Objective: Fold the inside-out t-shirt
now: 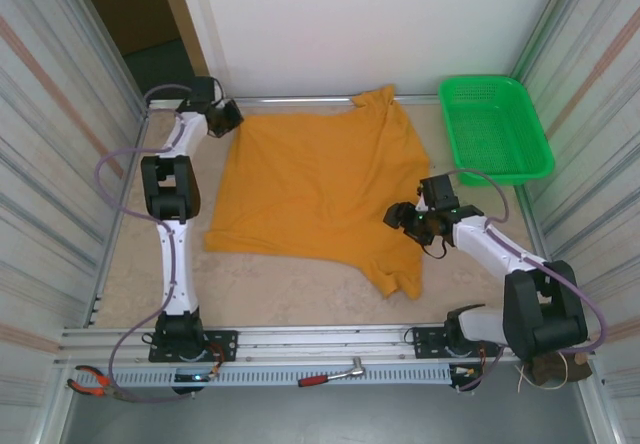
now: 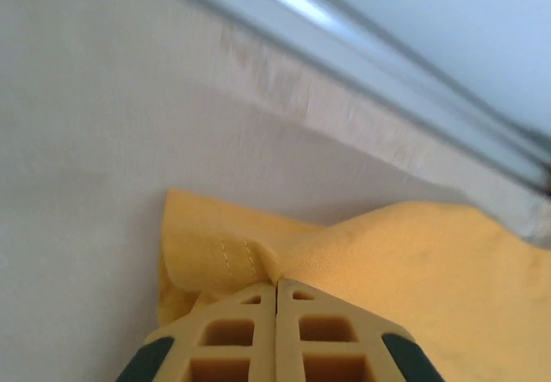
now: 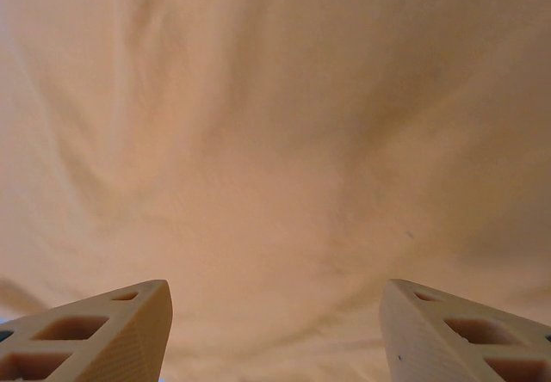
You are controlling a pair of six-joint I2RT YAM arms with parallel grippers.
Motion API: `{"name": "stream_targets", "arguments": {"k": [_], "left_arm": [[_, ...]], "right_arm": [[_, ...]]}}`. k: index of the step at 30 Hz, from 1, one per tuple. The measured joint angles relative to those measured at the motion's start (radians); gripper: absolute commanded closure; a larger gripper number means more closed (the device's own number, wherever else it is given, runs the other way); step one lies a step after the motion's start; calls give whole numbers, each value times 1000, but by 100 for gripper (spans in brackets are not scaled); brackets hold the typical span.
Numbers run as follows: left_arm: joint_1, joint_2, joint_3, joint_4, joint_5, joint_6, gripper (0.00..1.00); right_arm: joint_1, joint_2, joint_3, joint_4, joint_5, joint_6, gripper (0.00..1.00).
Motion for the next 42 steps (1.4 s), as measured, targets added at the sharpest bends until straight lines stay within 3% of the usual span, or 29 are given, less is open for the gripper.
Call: {"name": "stream_targets", "arguments": {"k": [2, 3, 6, 8, 10, 15, 24, 29, 34, 37, 40, 41, 42], "left_arm": [[24, 14, 71, -8, -2, -13, 100], [38, 15, 93, -11, -2, -18, 91], [80, 12, 112, -6, 0, -29, 50], [104, 2, 84, 1, 3, -29, 38], [132, -41, -5, 8, 4, -21, 32], [180, -262, -322, 15, 12, -21, 30], [189, -987, -1093, 102, -44, -73, 28], [198, -1110, -1336, 106, -96, -94, 26], [224, -1070, -1392, 104, -115, -92, 26], [225, -1036, -1390, 113, -130, -83, 29], [225, -1004, -1391, 115, -134, -71, 36], [225, -995, -1391, 119, -134, -65, 43], [225, -987, -1391, 124, -135, -64, 59]], "right_arm": [[29, 24, 2, 8, -13, -8, 38], [42, 37, 2, 11, -16, -10, 38], [69, 59, 2, 10, -12, -10, 38], [80, 56, 2, 9, -3, -8, 38], [90, 42, 1, -1, 16, -2, 37], [146, -29, -3, -43, 49, 23, 37], [390, -166, -137, -129, 107, 129, 33], [446, -221, -186, -140, 130, 197, 35], [459, -206, -188, -112, 136, 221, 39], [463, -190, -188, -91, 147, 226, 51], [463, -185, -188, -79, 157, 227, 75], [462, -185, -188, -76, 160, 230, 88], [459, -185, -188, -74, 164, 229, 100]]}}
